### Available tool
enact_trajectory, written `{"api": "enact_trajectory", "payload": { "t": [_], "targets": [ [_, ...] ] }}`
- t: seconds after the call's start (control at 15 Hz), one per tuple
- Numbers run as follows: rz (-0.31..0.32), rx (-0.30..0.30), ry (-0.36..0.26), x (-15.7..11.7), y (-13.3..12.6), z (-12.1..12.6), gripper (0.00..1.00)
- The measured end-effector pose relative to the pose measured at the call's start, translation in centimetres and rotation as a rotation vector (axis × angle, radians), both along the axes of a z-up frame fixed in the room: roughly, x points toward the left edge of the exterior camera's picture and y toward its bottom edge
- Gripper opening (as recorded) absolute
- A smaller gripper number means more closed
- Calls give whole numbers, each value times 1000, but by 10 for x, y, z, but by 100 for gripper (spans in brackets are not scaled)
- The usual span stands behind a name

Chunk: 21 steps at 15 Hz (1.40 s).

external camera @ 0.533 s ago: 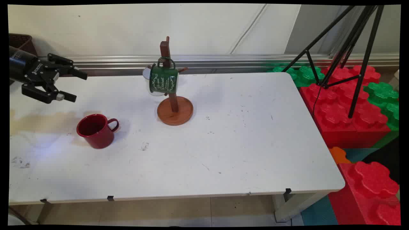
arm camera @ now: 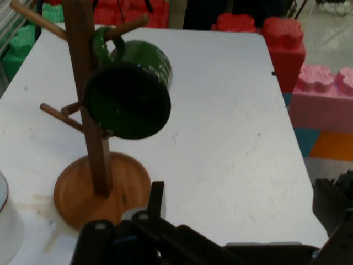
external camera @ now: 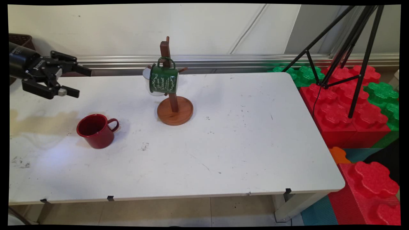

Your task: Pick up the green mug from the rack

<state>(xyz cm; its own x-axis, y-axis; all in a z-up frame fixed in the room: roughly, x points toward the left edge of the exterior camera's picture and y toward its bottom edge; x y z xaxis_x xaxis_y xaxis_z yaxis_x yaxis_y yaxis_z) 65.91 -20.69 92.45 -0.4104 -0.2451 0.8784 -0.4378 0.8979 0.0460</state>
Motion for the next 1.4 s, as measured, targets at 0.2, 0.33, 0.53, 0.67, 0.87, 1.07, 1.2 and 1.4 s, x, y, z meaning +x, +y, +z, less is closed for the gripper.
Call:
{"api": "enact_trajectory", "payload": {
  "t": [0.2,0.33,0.53,0.67,0.87,1.07,1.2,1.4],
  "targets": [
    [3,2,34,-9,-3,-2,100],
    [6,3,60,-17,-7,-5,100],
    [8,2,84,-29,-15,-10,100],
    [10,1,94,-39,-23,-17,100],
    [12,0,102,-49,-32,-24,100],
    [11,3,108,-60,-41,-33,100],
    [9,5,114,-68,-48,-41,100],
    [6,9,122,-77,-56,-50,100]
  ]
}}
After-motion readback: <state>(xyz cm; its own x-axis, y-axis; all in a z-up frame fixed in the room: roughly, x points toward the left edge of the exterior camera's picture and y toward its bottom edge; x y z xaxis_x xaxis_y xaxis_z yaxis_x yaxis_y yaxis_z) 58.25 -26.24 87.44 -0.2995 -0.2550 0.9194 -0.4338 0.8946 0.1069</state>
